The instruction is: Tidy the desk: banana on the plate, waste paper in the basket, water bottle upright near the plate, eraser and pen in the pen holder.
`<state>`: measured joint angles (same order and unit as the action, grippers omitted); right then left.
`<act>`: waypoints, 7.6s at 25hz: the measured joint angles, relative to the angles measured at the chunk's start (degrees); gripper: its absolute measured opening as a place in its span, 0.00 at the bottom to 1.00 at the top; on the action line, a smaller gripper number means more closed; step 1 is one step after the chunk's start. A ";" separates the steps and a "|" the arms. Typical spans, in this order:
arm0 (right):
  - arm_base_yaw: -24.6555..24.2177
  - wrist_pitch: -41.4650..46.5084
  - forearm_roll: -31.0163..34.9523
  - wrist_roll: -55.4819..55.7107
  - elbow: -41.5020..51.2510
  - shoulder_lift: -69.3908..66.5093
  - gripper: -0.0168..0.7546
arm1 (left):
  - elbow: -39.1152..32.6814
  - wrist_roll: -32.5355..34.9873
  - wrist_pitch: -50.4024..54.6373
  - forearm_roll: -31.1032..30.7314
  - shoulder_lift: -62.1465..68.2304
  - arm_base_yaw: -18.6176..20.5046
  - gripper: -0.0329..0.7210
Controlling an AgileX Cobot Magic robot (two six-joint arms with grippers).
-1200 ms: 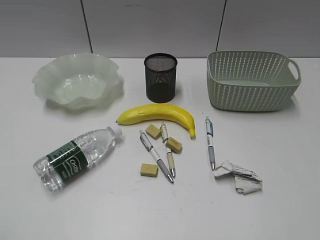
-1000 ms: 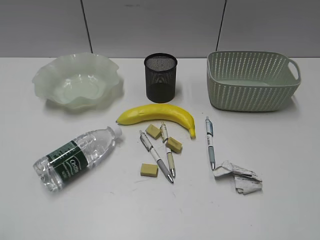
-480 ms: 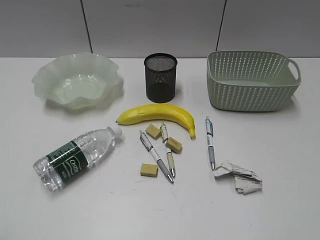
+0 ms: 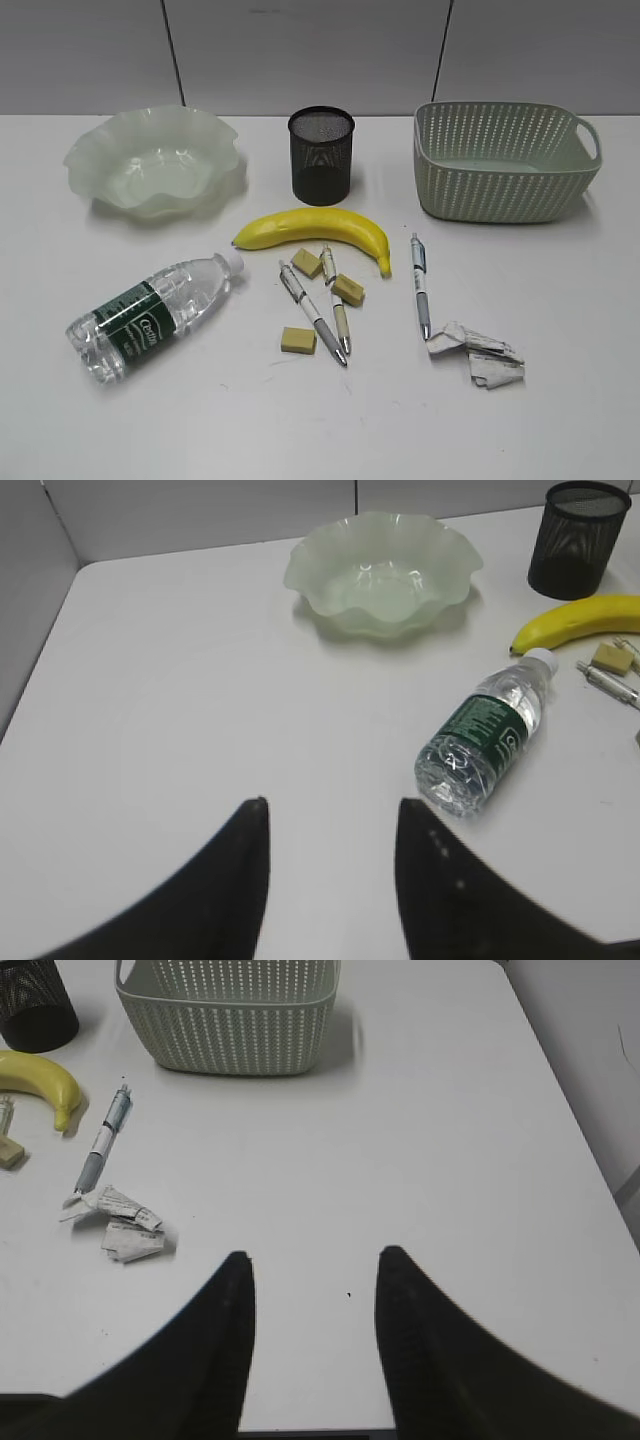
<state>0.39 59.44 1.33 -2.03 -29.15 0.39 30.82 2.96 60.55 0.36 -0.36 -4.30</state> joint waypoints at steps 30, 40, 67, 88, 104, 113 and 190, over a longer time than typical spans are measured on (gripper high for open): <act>0.00 0.00 0.00 0.08 0.00 0.00 0.45 | 27.67 33.80 -16.03 37.55 74.18 -2.37 0.56; 0.00 0.00 0.00 0.02 0.00 0.00 0.45 | 50.96 35.25 -9.73 26.67 101.60 -18.43 0.64; 0.00 0.00 0.00 0.00 0.00 0.00 0.45 | 75.36 33.21 -6.08 9.87 132.66 -23.42 0.78; 0.00 0.00 -0.05 0.05 0.00 0.00 0.45 | 75.42 33.15 -9.37 3.40 135.08 -26.23 0.46; 0.00 0.00 -0.05 0.05 0.00 0.00 0.45 | 75.42 33.08 -1.85 6.80 117.44 -25.92 0.46; 0.00 0.00 -0.05 0.05 0.00 0.00 0.45 | 75.35 23.86 -2.81 5.72 113.44 -12.22 0.46; 0.00 0.00 1.62 0.05 0.00 0.00 0.45 | 5.26 0.97 5.31 2.99 10.31 -3.96 0.55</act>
<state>0.39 59.44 2.96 -1.98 -29.15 0.39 36.08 3.93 65.86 3.35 9.95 -8.26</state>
